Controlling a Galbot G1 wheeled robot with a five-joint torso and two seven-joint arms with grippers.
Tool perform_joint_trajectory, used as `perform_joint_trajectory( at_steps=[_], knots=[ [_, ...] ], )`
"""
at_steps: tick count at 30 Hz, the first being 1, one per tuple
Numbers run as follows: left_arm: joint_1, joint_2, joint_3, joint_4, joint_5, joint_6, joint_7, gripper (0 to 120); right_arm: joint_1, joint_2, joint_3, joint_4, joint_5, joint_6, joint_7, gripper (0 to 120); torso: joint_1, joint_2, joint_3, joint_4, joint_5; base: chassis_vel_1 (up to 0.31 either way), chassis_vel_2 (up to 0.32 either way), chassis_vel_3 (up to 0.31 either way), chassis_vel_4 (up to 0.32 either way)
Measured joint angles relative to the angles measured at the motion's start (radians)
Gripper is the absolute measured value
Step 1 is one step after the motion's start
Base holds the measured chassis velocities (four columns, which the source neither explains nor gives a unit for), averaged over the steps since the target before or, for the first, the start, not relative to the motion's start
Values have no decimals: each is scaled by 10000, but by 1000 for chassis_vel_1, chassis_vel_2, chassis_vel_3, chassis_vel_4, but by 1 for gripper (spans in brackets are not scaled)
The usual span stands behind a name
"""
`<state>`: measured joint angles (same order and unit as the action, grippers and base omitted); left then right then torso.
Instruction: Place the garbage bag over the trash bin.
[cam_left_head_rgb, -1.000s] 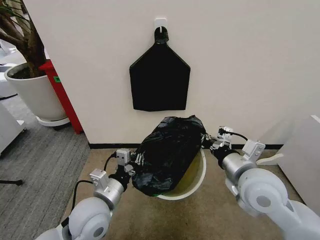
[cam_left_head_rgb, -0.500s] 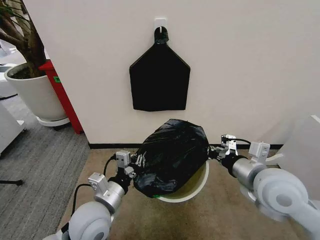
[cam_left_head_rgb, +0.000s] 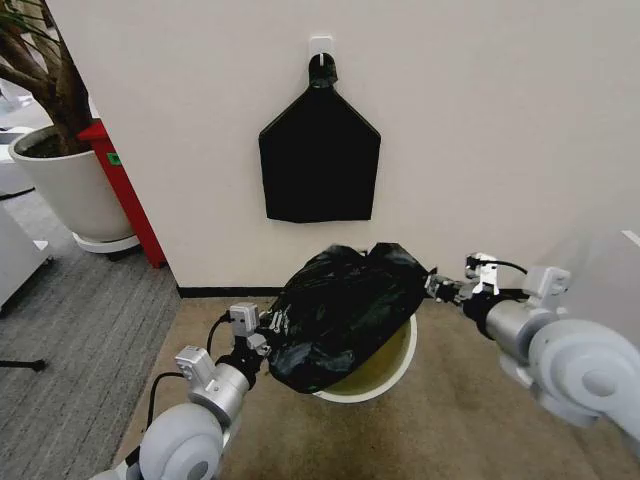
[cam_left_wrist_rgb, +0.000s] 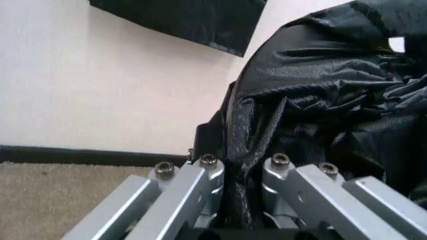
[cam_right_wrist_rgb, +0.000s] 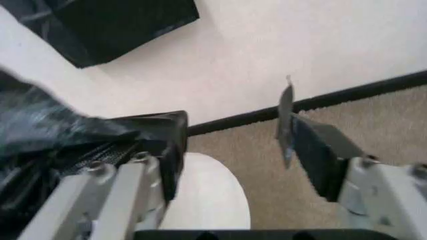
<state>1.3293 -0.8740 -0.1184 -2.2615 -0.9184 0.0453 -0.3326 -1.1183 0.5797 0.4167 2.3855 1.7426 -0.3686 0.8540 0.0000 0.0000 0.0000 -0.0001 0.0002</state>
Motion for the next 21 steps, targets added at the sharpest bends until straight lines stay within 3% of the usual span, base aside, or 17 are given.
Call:
perform_joint_trajectory(
  at_steps=[5, 12, 17, 21],
  knots=[
    [-42, 34, 0, 100, -64, 44, -2, 4, 50, -25, 252, 6, 440, -7, 94, 70, 0, 0, 0, 1, -3, 0, 0, 0, 0],
    [-70, 101, 6, 19, -75, 120, 23, 4, -23, -236, -441, 185, -1028, -627, -797, 96, 0, -1, 0, 2, -2, 0, 0, 0, 0],
    [-178, 213, -28, -25, -189, 186, 19, 4, -152, -508, -680, 115, -2890, -1041, -2064, 100, 0, -2, 0, 1, -1, 0, 0, 0, 0],
    [-253, 244, -34, -18, -253, 234, -39, 4, -135, -672, -604, 192, -3155, -1076, -2320, 100, 0, -1, 0, 1, -2, 0, 0, 0, 0]
  ],
)
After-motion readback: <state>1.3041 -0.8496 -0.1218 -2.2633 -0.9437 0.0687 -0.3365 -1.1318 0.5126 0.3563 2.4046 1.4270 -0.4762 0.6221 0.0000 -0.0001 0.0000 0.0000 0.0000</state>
